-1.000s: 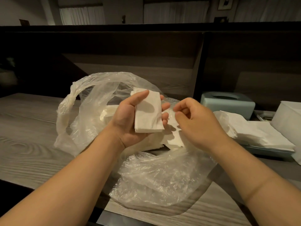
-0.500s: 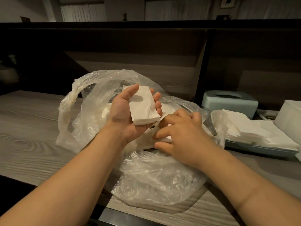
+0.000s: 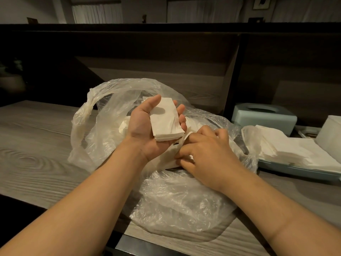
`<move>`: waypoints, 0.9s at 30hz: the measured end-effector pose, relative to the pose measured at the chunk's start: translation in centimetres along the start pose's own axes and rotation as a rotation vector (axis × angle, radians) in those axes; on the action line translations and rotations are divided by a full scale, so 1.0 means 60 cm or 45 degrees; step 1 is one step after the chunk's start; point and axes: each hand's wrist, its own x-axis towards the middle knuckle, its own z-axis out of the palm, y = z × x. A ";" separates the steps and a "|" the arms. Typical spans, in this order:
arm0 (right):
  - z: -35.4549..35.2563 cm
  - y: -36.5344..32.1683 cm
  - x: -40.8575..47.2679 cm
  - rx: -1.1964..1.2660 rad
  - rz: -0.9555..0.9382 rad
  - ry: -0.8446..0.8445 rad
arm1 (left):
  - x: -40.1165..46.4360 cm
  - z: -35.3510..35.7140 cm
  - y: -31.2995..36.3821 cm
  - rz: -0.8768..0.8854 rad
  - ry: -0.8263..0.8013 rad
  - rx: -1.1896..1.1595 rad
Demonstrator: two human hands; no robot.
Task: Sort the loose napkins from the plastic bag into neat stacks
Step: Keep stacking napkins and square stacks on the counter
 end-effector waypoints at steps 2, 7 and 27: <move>0.003 0.000 0.001 -0.008 -0.057 0.047 | 0.000 -0.001 0.000 -0.001 0.001 0.007; 0.011 0.000 0.005 -0.051 -0.148 0.071 | 0.002 -0.002 0.000 0.002 0.007 0.011; -0.026 0.011 -0.002 0.932 0.143 0.780 | 0.004 0.001 -0.002 0.036 0.109 0.021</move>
